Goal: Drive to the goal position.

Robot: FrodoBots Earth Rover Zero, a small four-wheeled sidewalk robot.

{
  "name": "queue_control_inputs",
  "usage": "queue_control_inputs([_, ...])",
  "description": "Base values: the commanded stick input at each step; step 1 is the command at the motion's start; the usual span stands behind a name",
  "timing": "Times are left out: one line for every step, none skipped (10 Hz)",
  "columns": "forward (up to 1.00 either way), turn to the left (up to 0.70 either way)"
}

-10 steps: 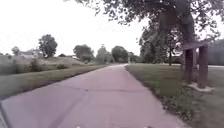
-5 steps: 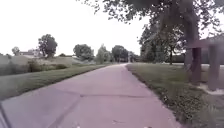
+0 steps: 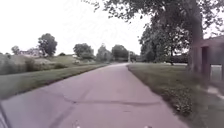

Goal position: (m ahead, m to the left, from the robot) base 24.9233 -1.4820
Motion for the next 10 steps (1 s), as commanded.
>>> queue_control_inputs([0.70,0.00])
queue_control_inputs([0.70,0.00])
queue_control_inputs([0.70,0.00])
queue_control_inputs([0.70,-0.08])
queue_control_inputs([0.70,-0.12])
queue_control_inputs([0.70,-0.02])
queue_control_inputs([0.70,0.00])
queue_control_inputs([0.70,0.00])
queue_control_inputs([0.70,0.00])
queue_control_inputs([0.70,0.00])
